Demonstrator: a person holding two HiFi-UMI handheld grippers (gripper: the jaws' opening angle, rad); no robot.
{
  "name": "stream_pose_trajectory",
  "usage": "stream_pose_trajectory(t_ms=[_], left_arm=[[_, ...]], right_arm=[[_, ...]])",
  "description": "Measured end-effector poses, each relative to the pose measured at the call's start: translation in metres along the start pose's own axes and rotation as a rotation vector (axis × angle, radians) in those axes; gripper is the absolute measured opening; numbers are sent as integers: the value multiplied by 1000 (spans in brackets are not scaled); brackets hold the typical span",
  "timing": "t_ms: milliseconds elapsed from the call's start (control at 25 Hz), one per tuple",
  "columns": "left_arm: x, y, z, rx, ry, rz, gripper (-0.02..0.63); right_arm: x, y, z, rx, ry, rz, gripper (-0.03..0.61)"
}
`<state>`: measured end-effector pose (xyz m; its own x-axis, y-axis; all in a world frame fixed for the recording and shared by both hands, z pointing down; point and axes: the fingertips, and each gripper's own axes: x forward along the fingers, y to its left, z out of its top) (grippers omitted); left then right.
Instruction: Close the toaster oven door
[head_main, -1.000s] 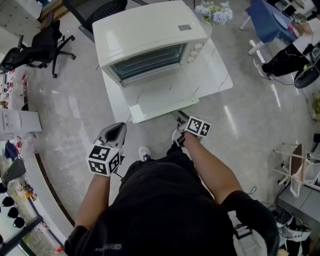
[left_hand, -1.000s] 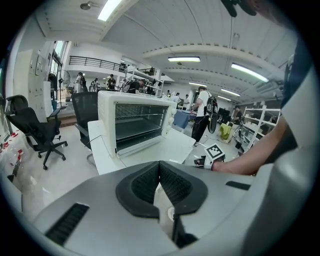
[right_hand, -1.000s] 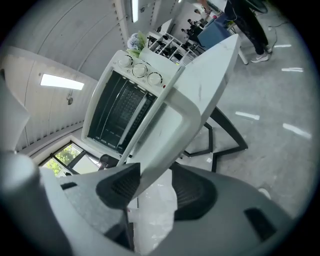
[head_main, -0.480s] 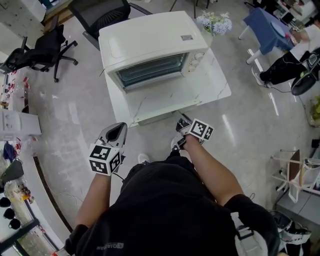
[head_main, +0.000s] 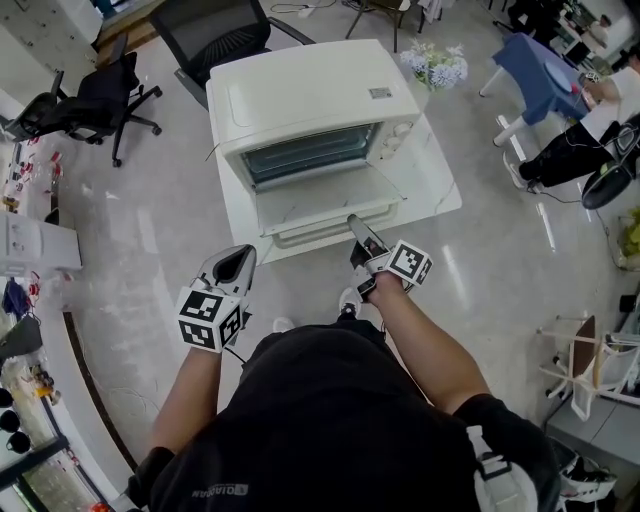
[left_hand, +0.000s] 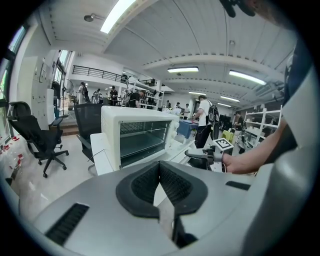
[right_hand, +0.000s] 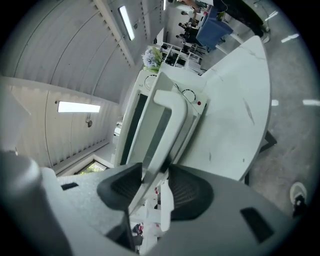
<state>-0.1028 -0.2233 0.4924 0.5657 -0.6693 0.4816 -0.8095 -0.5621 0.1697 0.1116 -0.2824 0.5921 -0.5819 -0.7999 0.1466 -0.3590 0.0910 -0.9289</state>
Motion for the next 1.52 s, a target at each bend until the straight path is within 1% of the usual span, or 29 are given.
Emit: stream_pose_trajectory(t_ms=[240,560,760,960,1200,1520], left_arm=[[0,4,2,-7,-12,18,3],[-5,6,3,-23,-25,47,3],[-10,9,5,-34,-41,74,3],[-12,10,4,-47,-44,93,3],[-13,11,5,-64,-55,116,3],[-11,10,3,-91,-65,149,3]], right_arm=[[14,23,18,0,-16,60,166],[33,47,38,-14,-20,115,163],[42,50,50,-58,-14,109,161],[55,65,57,-36,-18,150,158],[69,73,69,-59,-11,160,155],[89,84,83,-47,-5,187,152]])
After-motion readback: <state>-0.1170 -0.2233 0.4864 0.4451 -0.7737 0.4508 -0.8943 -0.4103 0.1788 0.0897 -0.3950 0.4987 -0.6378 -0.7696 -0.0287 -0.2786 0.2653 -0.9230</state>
